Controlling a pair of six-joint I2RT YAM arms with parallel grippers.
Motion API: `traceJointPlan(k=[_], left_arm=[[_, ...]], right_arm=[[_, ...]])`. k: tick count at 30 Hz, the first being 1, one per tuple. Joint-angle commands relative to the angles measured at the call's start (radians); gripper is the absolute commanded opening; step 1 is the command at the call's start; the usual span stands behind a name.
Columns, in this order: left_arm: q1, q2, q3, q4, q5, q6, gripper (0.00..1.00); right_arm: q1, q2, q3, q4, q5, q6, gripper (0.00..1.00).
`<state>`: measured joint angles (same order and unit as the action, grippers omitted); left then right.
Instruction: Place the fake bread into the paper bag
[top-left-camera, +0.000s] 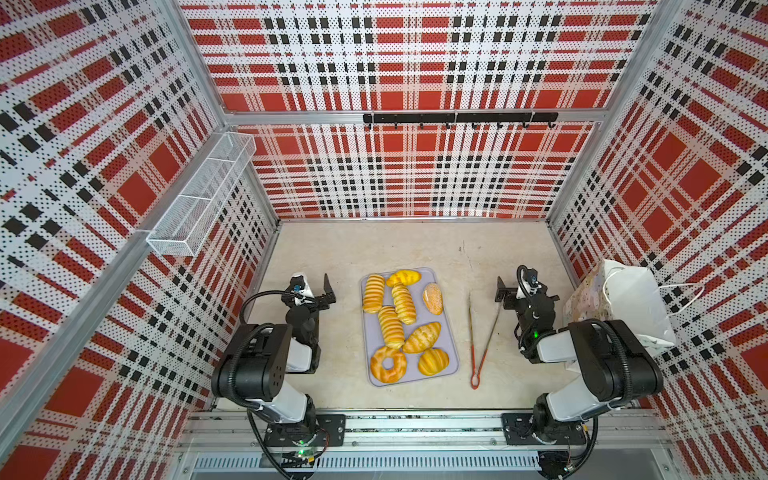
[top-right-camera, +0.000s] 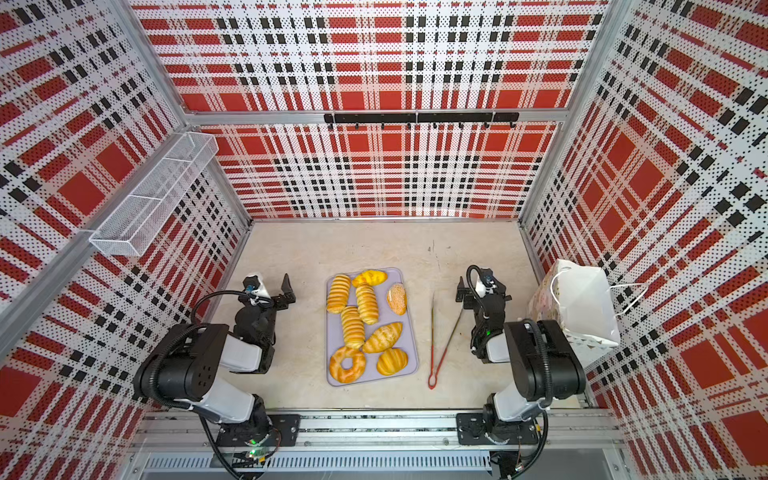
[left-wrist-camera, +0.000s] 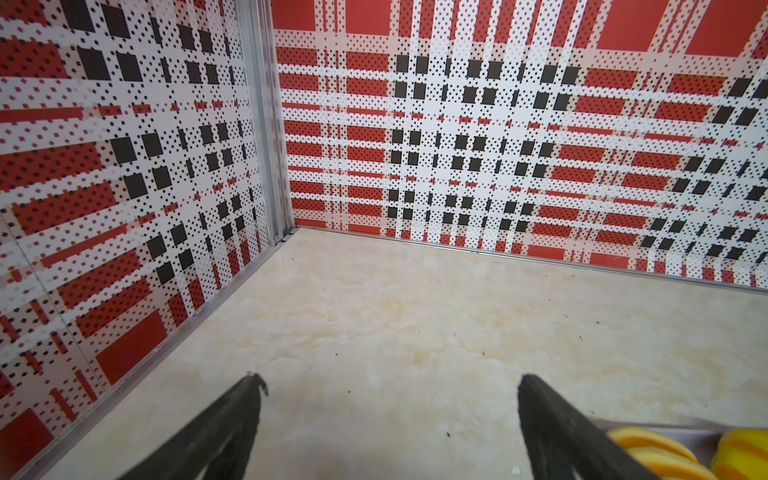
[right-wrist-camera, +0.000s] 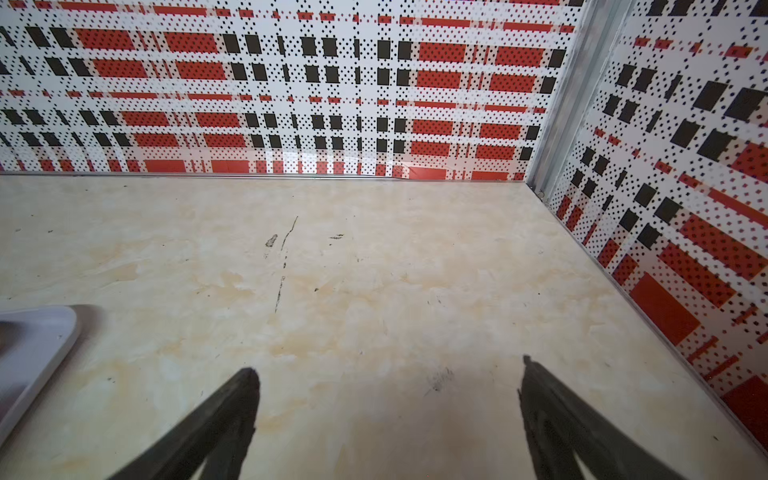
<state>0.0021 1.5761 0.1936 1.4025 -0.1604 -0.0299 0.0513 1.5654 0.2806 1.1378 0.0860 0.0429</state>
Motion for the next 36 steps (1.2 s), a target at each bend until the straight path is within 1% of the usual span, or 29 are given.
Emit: traceJointPlan(k=[1, 6, 9, 15, 36], left_arm=[[0.013, -0.002, 0.015, -0.001, 0.012, -0.005, 0.98], [0.015, 0.001, 0.018, -0.002, 0.016, -0.005, 0.98], [0.031, -0.001, 0.015, 0.0, 0.051, -0.019, 0.98], [0.036, -0.002, 0.009, 0.01, 0.062, -0.02, 0.98], [0.022, -0.001, 0.014, -0.001, 0.03, -0.014, 0.98]], right_arm=[[-0.015, 0.004, 0.013, 0.01, -0.014, -0.006, 1.0], [-0.015, 0.005, 0.014, 0.005, -0.015, -0.006, 1.0], [-0.016, 0.005, 0.017, 0.001, -0.017, -0.005, 1.0], [-0.017, 0.005, 0.016, 0.003, -0.019, -0.005, 1.0], [-0.016, 0.005, 0.012, 0.008, -0.012, -0.006, 1.0]])
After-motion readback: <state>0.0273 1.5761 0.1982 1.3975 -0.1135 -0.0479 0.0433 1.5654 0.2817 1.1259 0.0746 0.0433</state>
